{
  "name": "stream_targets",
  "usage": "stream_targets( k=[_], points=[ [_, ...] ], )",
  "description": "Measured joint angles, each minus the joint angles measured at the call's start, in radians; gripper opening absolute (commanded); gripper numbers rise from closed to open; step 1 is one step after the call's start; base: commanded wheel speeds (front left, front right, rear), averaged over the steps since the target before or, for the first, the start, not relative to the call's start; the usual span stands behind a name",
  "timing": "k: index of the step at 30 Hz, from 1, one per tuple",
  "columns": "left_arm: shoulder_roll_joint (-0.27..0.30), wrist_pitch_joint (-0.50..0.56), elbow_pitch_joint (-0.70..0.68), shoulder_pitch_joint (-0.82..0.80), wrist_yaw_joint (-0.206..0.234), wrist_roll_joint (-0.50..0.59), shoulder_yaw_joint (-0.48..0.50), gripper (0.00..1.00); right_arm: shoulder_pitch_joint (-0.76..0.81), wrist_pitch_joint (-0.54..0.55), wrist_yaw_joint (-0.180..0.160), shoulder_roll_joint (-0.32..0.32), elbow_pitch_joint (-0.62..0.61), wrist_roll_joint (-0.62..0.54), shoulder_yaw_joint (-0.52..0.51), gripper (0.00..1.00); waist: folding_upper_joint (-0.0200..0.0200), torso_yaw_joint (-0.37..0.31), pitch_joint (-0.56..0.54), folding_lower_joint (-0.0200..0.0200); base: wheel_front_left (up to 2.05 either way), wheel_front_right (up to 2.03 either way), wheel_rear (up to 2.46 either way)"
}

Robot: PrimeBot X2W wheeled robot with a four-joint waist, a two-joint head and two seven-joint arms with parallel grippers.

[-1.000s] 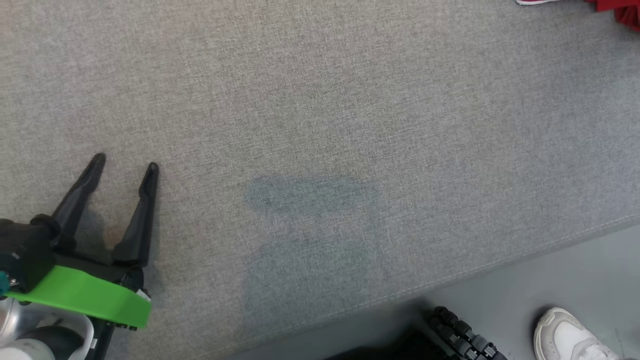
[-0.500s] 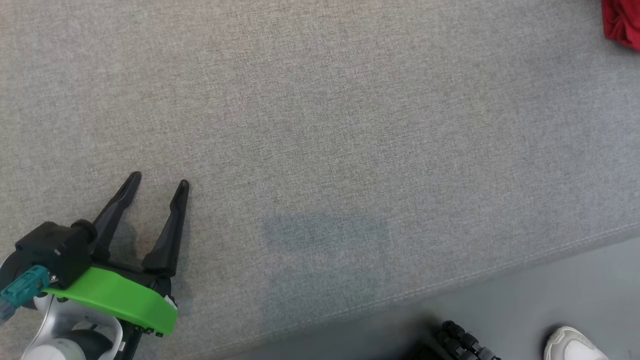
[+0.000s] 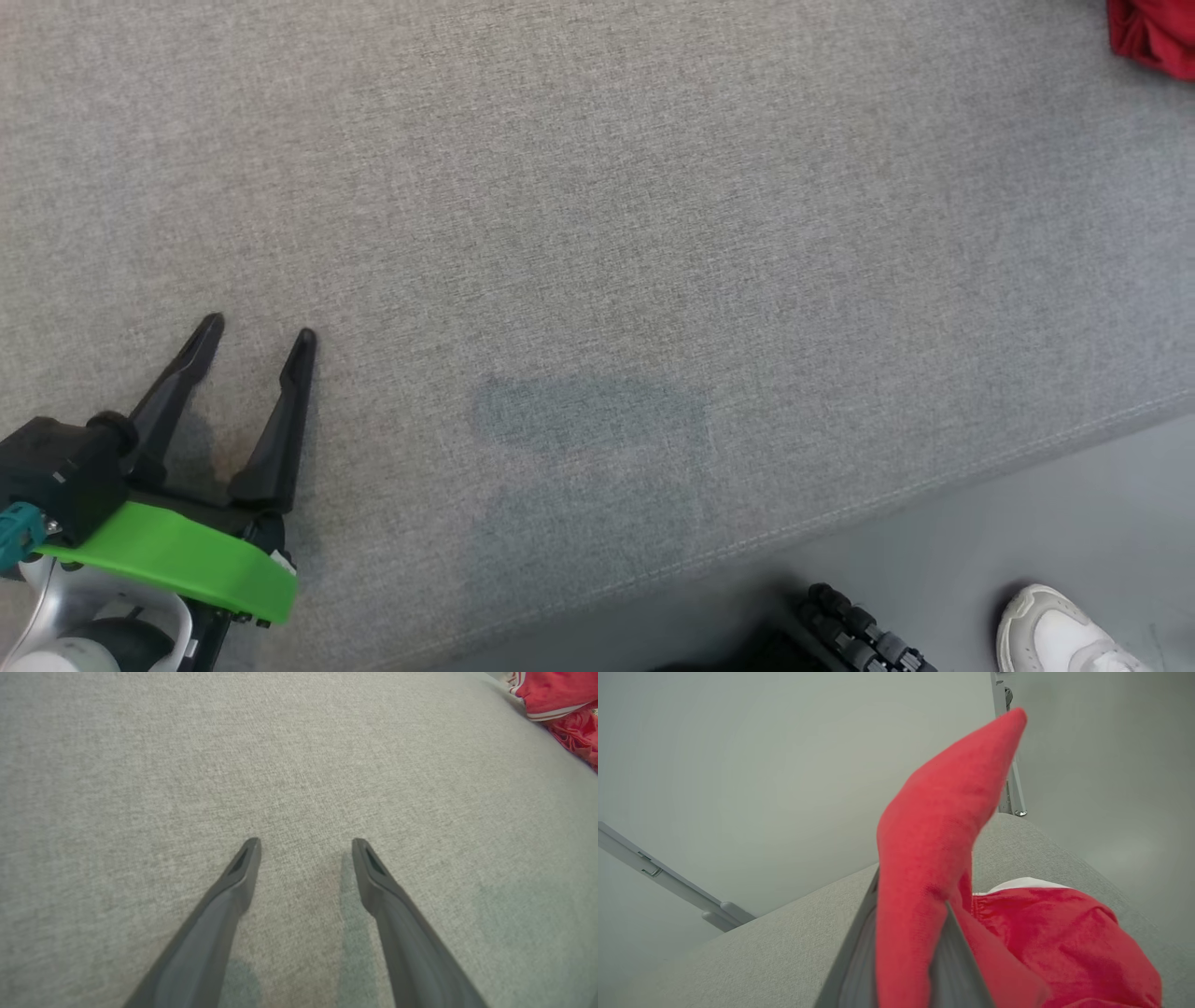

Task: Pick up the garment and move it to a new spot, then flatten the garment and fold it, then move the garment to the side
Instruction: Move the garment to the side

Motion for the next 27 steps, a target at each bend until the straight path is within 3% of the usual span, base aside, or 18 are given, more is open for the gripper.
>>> stream_targets(
  k=[9,10,11,12,13,27],
  points=[
    [0.013,0.024,-0.026,0.024,0.0,0.0,0.035,1.0,0.044,-0.023,0.0,-0.004,0.027,0.023,-0.031,0.01,0.0,-0.061,0.0,0.0,0.0,0.0,0.0],
    [0.014,0.028,-0.033,0.024,0.0,0.001,0.036,1.0,0.051,-0.031,0.0,-0.005,0.032,0.024,-0.037,0.31,0.0,-0.068,0.003,0.0,0.0,0.0,0.0],
    [0.016,0.034,-0.041,0.024,0.0,0.005,0.037,1.0,0.057,-0.039,0.0,-0.006,0.038,0.024,-0.043,0.4,0.0,-0.074,0.006,0.0,0.0,0.0,0.0],
    [0.019,0.036,-0.048,0.024,0.0,0.011,0.039,1.0,0.063,-0.048,0.0,-0.006,0.046,0.024,-0.049,0.65,0.0,-0.08,0.012,0.0,0.0,0.0,0.0],
    [0.021,0.041,-0.056,0.025,0.0,0.013,0.041,1.0,0.07,-0.063,-0.001,-0.008,0.055,0.023,-0.059,1.0,0.0,-0.085,0.018,0.0,0.0,0.0,0.0],
    [0.028,0.034,-0.098,0.022,0.0,0.033,0.064,1.0,0.096,-0.217,-0.01,0.062,0.103,-0.019,-0.068,1.0,0.0,-0.133,0.071,0.0,0.0,0.0,0.0]
  ],
)
